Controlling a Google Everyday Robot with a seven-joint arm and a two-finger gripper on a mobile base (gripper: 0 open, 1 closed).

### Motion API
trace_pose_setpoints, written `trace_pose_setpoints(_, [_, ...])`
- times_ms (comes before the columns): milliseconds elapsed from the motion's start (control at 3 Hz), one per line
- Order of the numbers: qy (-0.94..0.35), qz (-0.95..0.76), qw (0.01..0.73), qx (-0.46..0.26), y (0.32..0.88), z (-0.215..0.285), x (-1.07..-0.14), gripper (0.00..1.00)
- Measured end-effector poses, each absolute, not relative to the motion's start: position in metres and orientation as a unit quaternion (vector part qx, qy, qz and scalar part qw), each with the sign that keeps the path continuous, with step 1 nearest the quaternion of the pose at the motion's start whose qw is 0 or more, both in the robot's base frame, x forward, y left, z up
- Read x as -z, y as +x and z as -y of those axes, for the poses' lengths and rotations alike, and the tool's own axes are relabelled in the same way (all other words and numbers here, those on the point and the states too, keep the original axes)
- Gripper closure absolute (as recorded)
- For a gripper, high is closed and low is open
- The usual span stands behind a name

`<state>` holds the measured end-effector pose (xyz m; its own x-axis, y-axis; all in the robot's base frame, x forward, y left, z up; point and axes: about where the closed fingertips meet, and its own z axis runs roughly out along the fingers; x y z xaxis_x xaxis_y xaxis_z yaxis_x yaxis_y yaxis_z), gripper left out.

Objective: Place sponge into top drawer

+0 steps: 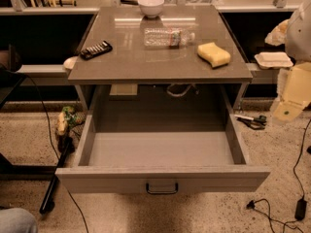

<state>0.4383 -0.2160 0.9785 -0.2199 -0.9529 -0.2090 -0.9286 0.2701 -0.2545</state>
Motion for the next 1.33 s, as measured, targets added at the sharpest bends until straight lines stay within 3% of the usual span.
trace_pose_setpoints(333, [-0.603, -0.780, 0.163, 0.037, 0.438, 0.216, -0.979, 0.00])
trace_pose_setpoints(667, [-0.591, -0.780, 0.206, 0.018, 0.478, 0.229, -0.970, 0.00])
trace_pose_setpoints(1333, [-0.530, -0.769, 0.352, -0.066, 0.625, 0.256, -0.921, 0.00])
